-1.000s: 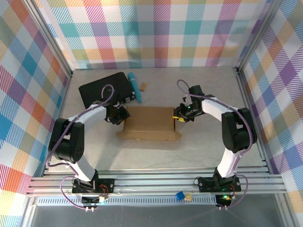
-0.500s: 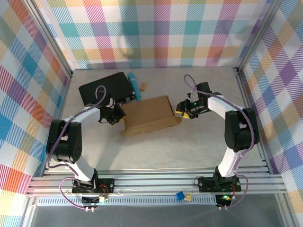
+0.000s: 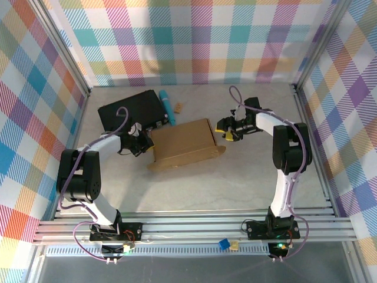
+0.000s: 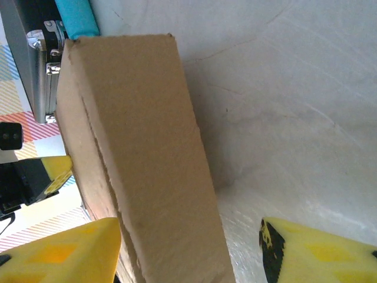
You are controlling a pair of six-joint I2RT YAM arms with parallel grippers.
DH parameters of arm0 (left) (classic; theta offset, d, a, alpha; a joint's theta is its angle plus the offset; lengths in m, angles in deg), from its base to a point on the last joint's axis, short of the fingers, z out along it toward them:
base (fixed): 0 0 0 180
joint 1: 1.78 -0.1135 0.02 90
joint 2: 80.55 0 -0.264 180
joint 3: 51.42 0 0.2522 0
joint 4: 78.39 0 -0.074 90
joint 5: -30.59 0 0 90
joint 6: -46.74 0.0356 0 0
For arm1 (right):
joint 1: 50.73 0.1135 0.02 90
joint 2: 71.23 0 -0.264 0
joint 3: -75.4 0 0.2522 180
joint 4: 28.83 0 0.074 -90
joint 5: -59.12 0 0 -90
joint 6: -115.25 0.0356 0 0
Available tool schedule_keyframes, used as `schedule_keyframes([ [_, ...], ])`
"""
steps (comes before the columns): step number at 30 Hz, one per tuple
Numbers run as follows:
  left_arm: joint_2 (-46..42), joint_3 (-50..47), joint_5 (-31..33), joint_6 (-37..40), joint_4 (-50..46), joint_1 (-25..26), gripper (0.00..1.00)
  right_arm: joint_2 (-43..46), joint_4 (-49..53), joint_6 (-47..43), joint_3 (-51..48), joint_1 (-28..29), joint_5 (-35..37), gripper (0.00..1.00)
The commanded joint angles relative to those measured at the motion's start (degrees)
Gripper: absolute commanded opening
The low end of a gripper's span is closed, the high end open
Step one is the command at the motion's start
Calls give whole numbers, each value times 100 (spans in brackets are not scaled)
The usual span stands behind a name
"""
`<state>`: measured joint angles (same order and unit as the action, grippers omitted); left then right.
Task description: Fold the paper box
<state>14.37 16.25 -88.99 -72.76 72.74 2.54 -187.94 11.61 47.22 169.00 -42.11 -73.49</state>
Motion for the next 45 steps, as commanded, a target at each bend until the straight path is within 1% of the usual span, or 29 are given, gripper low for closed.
schedule_keyframes([
  [1,23,-213,61,336,-195,-248,0,-78,-123,-79,233,-10,-408,65],
  [8,26,-294,-269,755,-317,-560,0,35,-690,-379,-4,15,-1486,74],
  [9,42,-296,-293,777,-317,-596,0,22,-681,-450,-8,32,-1613,81],
  [11,83,-274,-333,817,-325,-642,0,-16,-796,-472,-70,67,-1901,82],
  [12,111,-254,-350,823,-334,-659,0,-27,-920,-429,-134,93,-2029,85],
  [13,144,-230,-363,835,-351,-665,0,-36,-1011,-403,-169,126,-2163,85],
  [14,170,-211,-381,831,-352,-667,0,-45,-1062,-388,-206,161,-2242,89],
  [16,205,-180,-389,830,-346,-668,0,26,-1293,-244,-354,225,-2331,90],
  [18,220,-162,-390,790,-327,-665,0,103,-1699,98,-580,257,-2445,90],
  [21,230,-168,-390,771,-299,-669,0,169,-960,-331,-569,369,-2192,88],
  [23,238,-187,-391,757,-273,-669,0,271,-928,-385,-759,425,-2116,88],
  [25,263,-206,-406,744,-246,-667,0,331,-1223,-172,-1018,446,-2142,87],
  [27,281,-221,-425,725,-214,-669,0,350,-1683,201,-1205,517,-2228,85],
  [31,308,-218,-443,658,-148,-669,0,342,-1905,592,-1197,781,-2140,81],
  [33,313,-206,-452,638,-133,-664,0,311,-1855,704,-1159,857,-2055,78],
  [36,316,-192,-468,612,-132,-669,0,407,-2315,1227,-1335,856,-1904,73],
  [39,292,-192,-486,582,-132,-669,0,379,-2673,1764,-1361,862,-1877,60],
  [42,189,-147,-584,471,-130,-669,0,400,-2686,2045,-1315,867,-1811,52],
  [43,122,-100,-633,404,-132,-664,8,421,-2650,2142,-1270,847,-1767,48],
  [45,-86,28,-621,195,-132,-664,25,437,-2534,2405,-1170,825,-1749,44],
])
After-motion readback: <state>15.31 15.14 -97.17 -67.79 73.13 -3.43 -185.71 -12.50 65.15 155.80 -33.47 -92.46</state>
